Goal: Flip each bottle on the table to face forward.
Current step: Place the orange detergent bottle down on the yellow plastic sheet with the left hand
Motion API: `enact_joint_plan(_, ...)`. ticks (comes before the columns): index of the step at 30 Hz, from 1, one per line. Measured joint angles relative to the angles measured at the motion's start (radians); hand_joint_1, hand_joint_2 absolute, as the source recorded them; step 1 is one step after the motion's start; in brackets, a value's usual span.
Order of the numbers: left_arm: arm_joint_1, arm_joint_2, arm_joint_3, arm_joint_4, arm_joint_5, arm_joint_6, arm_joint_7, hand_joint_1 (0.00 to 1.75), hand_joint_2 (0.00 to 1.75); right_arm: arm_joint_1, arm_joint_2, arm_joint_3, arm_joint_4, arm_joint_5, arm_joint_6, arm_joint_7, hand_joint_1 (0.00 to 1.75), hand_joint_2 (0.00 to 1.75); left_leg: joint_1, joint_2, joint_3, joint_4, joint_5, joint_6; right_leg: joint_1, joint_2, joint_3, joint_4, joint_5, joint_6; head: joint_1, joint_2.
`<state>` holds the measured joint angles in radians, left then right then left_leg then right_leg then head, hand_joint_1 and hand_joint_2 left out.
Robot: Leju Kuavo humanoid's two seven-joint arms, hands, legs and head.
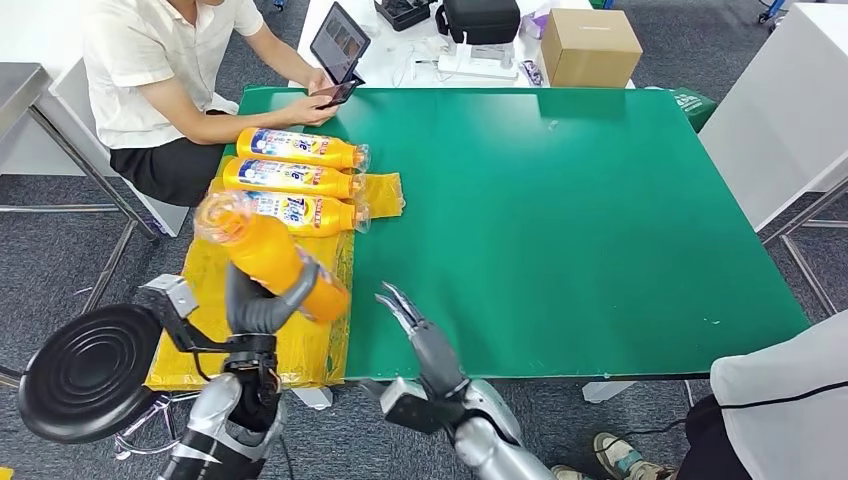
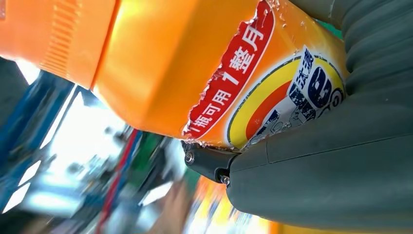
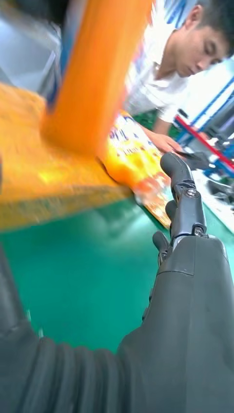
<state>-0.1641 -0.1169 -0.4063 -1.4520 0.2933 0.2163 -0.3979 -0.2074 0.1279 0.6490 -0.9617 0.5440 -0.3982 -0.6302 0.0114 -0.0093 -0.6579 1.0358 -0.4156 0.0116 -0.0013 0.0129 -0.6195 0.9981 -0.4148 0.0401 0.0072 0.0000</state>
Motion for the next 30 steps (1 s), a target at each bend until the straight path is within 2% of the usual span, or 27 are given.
enact_joint_plan(3, -0.005, 0.007, 0.036, -0.021, -0.322, 0.241, -0.044, 1.75, 1.75, 0.050, -0.033, -0.001, -0.045, 0.060, -0.044, 0.018, 0.00, 0.00, 0.000, 0.000, 0.000, 0.000, 0.000, 0.000, 0.000, 0.000, 0.000, 0.000, 0.000, 0.000, 0.000, 0.000)
enact_joint_plan(5, -0.016, 0.010, 0.062, -0.018, -0.614, 0.396, -0.018, 1.75, 1.75, 0.077, -0.045, -0.004, -0.064, 0.079, -0.053, 0.021, 0.00, 0.00, 0.000, 0.000, 0.000, 0.000, 0.000, 0.000, 0.000, 0.000, 0.000, 0.000, 0.000, 0.000, 0.000, 0.000)
enact_joint_plan(7, -0.037, 0.011, 0.092, 0.008, -0.860, 0.464, 0.030, 1.75, 1.75, 0.096, -0.049, -0.012, -0.079, 0.087, -0.056, 0.021, 0.00, 0.00, 0.000, 0.000, 0.000, 0.000, 0.000, 0.000, 0.000, 0.000, 0.000, 0.000, 0.000, 0.000, 0.000, 0.000)
enact_joint_plan(10, -0.085, 0.011, 0.119, 0.089, -1.074, 0.456, 0.125, 1.75, 1.75, 0.113, -0.049, -0.021, -0.094, 0.093, -0.056, 0.018, 0.00, 0.00, 0.000, 0.000, 0.000, 0.000, 0.000, 0.000, 0.000, 0.000, -0.001, 0.000, 0.000, 0.000, 0.000, 0.000)
enact_joint_plan(14, -0.184, 0.010, 0.122, 0.284, -1.261, 0.389, 0.244, 1.75, 1.75, 0.120, -0.039, -0.026, -0.106, 0.088, -0.036, 0.002, 0.00, 0.00, 0.000, 0.000, 0.001, 0.000, 0.001, 0.000, 0.000, 0.000, 0.000, 0.000, 0.001, 0.000, 0.000, 0.000)
enact_joint_plan(20, -0.321, -0.017, 0.121, 0.593, -1.260, 0.250, 0.264, 1.75, 1.75, 0.120, -0.019, -0.026, -0.109, 0.060, 0.002, -0.019, 0.00, 0.00, 0.000, 0.001, 0.001, 0.000, 0.001, 0.000, 0.000, 0.000, 0.000, 0.000, 0.001, 0.000, 0.000, 0.000)
enact_joint_plan(25, -0.388, -0.042, 0.120, 0.763, -1.219, 0.184, 0.258, 1.75, 1.75, 0.120, -0.010, -0.026, -0.108, 0.034, 0.017, -0.035, 0.00, 0.00, 0.000, 0.000, 0.000, 0.000, 0.001, 0.000, 0.000, 0.000, 0.000, 0.000, 0.001, 0.000, 0.000, 0.000)
enact_joint_plan(26, -0.402, -0.045, 0.119, 0.788, -1.224, 0.184, 0.268, 1.62, 1.75, 0.120, -0.008, -0.026, -0.108, 0.029, 0.018, -0.039, 0.00, 0.00, 0.000, 0.000, 0.000, 0.000, 0.001, 0.000, 0.000, 0.000, 0.000, 0.000, 0.001, 0.000, 0.000, 0.000)
enact_joint_plan(28, -0.428, -0.050, 0.114, 0.833, -1.250, 0.191, 0.305, 1.00, 1.75, 0.120, -0.004, -0.026, -0.108, 0.021, 0.019, -0.043, 0.00, 0.00, 0.000, 0.000, 0.000, 0.000, 0.000, 0.000, 0.000, 0.000, 0.000, 0.000, 0.000, 0.000, 0.000, 0.000)
enact_joint_plan(29, -0.438, -0.052, 0.110, 0.854, -1.265, 0.195, 0.325, 0.56, 1.75, 0.120, -0.002, -0.026, -0.108, 0.018, 0.019, -0.045, 0.00, 0.00, 0.000, 0.000, 0.000, 0.000, 0.000, 0.000, 0.000, 0.000, 0.000, 0.000, 0.000, 0.000, 0.000, 0.000)
enact_joint_plan(30, -0.448, -0.054, 0.105, 0.873, -1.279, 0.196, 0.344, 0.25, 1.75, 0.120, 0.000, -0.026, -0.108, 0.016, 0.019, -0.045, 0.00, 0.00, 0.000, 0.000, 0.001, 0.000, 0.000, 0.000, 0.000, 0.000, 0.000, 0.000, 0.000, 0.000, 0.000, 0.000)
